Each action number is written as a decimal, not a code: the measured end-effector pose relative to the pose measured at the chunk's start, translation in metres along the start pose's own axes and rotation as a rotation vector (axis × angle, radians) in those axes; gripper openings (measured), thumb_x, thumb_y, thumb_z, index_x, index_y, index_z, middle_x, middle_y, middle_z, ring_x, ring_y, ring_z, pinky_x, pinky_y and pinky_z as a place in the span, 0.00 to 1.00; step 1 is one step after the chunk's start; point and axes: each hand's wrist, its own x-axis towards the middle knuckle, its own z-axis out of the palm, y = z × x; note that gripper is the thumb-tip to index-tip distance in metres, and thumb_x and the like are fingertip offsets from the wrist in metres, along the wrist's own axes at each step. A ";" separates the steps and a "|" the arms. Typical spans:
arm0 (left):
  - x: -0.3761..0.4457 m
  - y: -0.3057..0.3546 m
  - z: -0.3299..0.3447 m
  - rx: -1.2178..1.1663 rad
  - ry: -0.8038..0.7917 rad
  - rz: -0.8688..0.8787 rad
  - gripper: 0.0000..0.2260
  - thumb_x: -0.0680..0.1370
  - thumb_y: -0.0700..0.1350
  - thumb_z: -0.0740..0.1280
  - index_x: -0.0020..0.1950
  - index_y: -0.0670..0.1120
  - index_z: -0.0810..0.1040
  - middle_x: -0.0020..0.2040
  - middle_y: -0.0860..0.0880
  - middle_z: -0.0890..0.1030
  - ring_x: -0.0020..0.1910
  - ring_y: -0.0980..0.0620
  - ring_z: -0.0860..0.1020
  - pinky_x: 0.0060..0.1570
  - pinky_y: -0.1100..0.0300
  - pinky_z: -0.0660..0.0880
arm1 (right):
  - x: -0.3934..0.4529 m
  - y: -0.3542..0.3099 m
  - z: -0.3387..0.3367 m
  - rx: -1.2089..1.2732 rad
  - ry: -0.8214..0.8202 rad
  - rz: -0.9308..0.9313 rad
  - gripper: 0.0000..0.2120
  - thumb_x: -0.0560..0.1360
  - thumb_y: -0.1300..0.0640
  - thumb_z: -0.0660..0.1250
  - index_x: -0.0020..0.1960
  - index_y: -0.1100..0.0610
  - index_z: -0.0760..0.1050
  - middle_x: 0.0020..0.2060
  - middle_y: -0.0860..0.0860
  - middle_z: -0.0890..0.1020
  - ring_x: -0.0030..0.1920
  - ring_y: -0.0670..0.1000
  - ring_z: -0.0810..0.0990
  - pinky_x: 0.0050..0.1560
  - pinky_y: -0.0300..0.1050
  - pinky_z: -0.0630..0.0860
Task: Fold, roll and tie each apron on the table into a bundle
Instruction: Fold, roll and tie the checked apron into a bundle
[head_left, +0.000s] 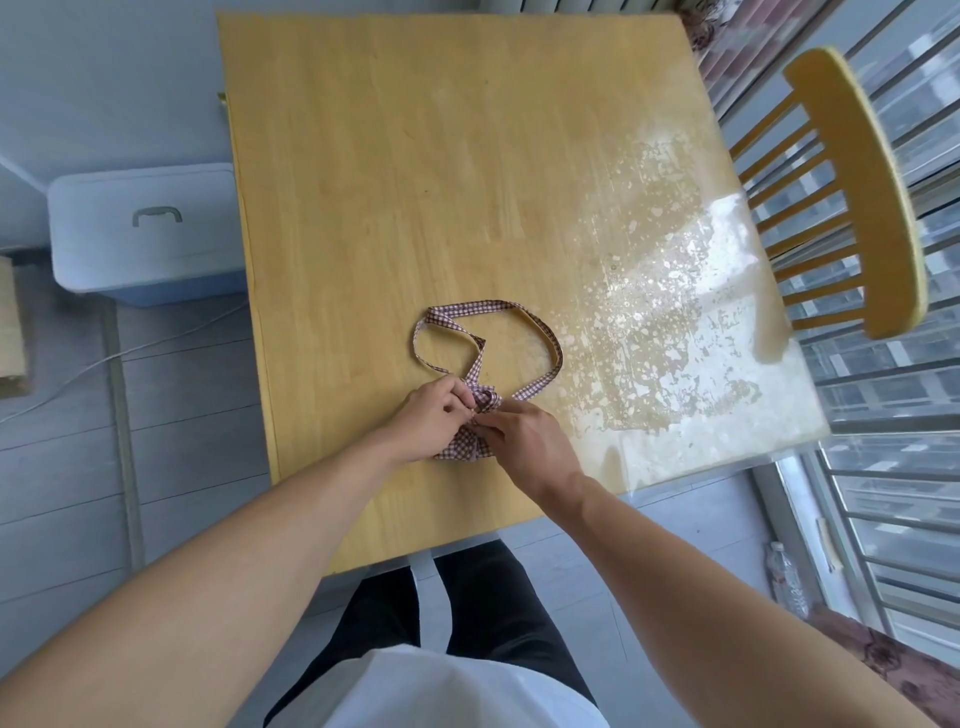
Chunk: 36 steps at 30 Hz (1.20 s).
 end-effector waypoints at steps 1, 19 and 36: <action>0.000 -0.001 -0.001 0.000 -0.016 0.001 0.03 0.81 0.41 0.66 0.54 0.45 0.78 0.46 0.51 0.85 0.43 0.61 0.78 0.37 0.75 0.68 | -0.002 0.001 0.002 -0.008 0.002 0.015 0.06 0.78 0.59 0.71 0.49 0.57 0.87 0.36 0.52 0.82 0.34 0.55 0.79 0.32 0.46 0.77; 0.001 -0.014 0.011 0.123 0.174 0.140 0.05 0.72 0.39 0.77 0.45 0.48 0.88 0.48 0.51 0.83 0.45 0.52 0.80 0.51 0.57 0.78 | -0.003 0.007 0.009 -0.126 -0.033 -0.024 0.04 0.78 0.62 0.71 0.49 0.58 0.86 0.36 0.53 0.82 0.33 0.55 0.80 0.30 0.46 0.78; -0.002 -0.023 0.024 0.011 0.280 0.134 0.07 0.72 0.32 0.74 0.40 0.44 0.84 0.43 0.50 0.81 0.34 0.58 0.76 0.38 0.72 0.71 | -0.002 0.001 0.013 -0.175 0.114 0.033 0.03 0.76 0.57 0.73 0.46 0.51 0.86 0.37 0.46 0.82 0.37 0.51 0.80 0.25 0.45 0.75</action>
